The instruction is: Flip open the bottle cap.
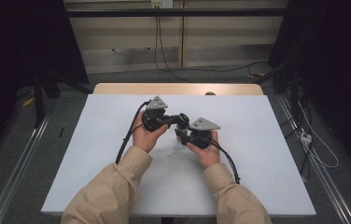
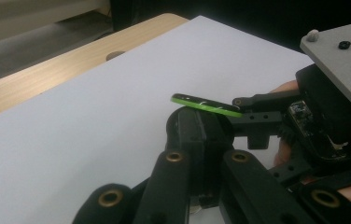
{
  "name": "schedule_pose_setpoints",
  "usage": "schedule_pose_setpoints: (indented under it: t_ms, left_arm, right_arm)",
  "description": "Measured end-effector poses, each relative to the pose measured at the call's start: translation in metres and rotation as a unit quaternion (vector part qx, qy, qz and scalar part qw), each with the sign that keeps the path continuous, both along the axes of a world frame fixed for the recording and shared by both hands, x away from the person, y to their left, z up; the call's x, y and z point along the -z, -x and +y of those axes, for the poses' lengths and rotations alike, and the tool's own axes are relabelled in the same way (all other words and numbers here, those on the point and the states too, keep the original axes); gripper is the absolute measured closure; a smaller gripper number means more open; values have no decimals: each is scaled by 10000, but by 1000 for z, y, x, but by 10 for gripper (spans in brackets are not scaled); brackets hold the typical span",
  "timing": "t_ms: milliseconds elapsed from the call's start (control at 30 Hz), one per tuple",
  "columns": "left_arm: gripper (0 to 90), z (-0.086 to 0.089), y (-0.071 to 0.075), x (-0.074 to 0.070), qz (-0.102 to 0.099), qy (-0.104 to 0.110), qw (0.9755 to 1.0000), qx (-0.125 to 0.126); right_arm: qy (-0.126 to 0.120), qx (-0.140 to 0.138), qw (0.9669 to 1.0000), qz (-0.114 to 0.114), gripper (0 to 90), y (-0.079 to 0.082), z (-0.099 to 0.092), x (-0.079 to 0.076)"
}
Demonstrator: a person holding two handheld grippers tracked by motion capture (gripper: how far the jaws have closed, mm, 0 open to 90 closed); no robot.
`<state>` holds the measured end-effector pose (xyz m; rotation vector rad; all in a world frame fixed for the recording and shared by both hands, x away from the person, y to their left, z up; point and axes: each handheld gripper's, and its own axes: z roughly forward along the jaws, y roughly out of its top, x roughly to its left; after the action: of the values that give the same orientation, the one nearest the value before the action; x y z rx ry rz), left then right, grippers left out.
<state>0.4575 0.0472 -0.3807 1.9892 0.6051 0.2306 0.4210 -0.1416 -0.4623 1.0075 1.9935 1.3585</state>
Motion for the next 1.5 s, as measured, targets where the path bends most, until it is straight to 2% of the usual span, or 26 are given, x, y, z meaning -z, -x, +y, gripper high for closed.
schedule_pose_setpoints:
  t_ms: [1167, 1500]
  left_arm:
    - [900, -6, -3, -5, 8, 65, 10000, 9]
    - [900, -10, -4, -6, -4, 73, 9999, 81]
  right_arm:
    - [4, 4, 10000, -3, 534, 0, 0, 0]
    - [2, 2, 10000, 1, 534, 0, 0, 0]
